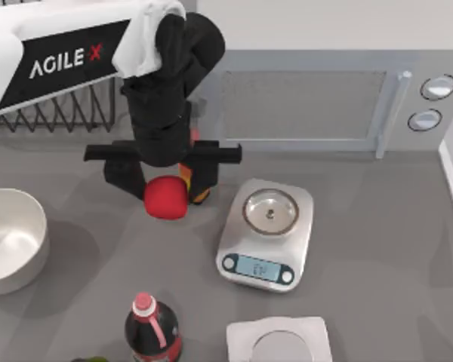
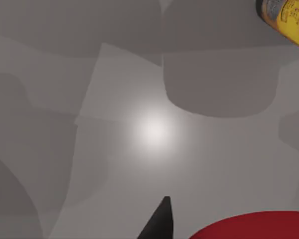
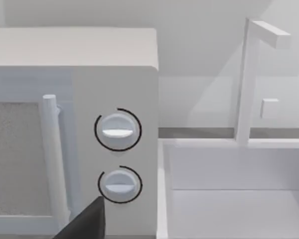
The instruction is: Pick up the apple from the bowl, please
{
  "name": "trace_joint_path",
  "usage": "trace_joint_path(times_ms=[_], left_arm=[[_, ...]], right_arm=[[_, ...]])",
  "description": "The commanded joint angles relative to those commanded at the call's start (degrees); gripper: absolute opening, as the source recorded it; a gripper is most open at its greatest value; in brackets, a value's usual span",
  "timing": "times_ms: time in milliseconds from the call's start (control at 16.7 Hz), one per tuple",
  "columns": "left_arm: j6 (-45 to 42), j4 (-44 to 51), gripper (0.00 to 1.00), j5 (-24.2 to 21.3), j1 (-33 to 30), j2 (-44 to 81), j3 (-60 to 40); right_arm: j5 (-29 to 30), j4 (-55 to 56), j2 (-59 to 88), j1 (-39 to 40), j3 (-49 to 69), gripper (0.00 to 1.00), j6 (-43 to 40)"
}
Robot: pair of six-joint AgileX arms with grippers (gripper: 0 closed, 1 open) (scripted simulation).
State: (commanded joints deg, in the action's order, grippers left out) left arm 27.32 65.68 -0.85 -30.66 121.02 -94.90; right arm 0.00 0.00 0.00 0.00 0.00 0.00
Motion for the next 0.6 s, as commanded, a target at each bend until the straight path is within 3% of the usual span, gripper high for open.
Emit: trace_joint_path(times_ms=[480,600], left_arm=[[1.2,-4.1,0.00,0.7,0.5,1.7,0.7],[1.2,-4.1,0.15,0.7,0.5,1.7,0.7]], right_arm=[[0.0,0.0,0.0,0.0,0.0,1.00,0.0],[0.0,0.0,0.0,0.0,0.0,1.00,0.0]])
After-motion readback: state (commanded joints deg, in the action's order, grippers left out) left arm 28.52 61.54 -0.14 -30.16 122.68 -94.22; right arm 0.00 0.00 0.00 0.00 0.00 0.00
